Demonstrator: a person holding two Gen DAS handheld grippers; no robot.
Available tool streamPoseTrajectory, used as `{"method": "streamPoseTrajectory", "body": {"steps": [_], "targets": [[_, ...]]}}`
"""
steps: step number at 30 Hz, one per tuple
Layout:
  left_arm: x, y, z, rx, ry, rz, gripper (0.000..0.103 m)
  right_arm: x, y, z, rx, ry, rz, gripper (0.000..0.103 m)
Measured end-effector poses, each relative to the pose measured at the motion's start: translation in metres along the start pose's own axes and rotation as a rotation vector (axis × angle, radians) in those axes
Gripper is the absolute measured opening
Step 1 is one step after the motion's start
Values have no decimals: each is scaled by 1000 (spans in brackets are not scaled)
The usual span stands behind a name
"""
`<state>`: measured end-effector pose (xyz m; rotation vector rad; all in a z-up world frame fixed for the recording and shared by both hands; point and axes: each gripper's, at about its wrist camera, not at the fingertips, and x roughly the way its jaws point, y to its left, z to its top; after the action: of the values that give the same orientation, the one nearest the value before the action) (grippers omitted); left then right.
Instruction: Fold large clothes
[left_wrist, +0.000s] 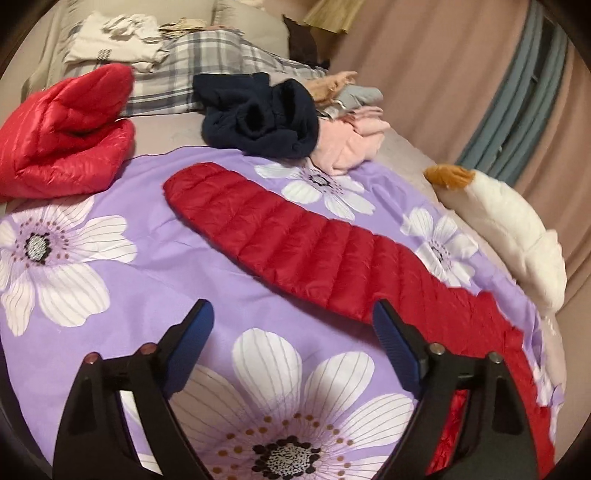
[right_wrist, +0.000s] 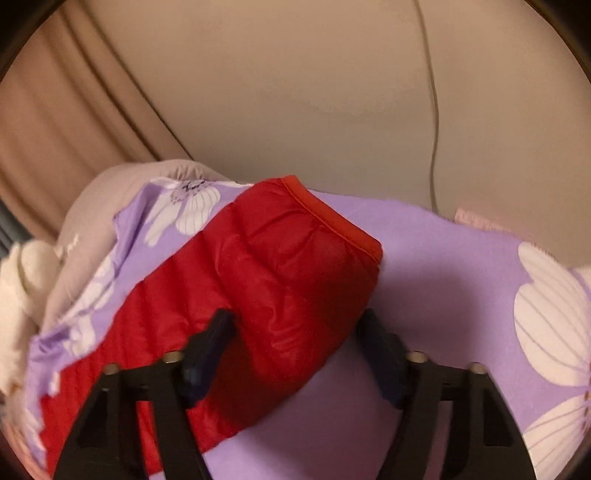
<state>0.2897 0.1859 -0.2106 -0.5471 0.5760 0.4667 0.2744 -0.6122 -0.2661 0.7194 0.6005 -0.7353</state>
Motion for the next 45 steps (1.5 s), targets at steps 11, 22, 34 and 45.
{"method": "streamPoseTrajectory", "body": {"steps": [11,22,34,45], "targets": [[1,0,-1,71,-28,79,80,-121,139,-17,-217,-180,51,10],[-3,17,-3,79,9,78,77,-245,429,-235,-636,-27,625,9],[18,61,16,-42,53,43,79,-211,479,-378,-921,246,710,22],[91,71,22,-227,249,-104,82,-200,396,-276,-819,-42,556,76]]}}
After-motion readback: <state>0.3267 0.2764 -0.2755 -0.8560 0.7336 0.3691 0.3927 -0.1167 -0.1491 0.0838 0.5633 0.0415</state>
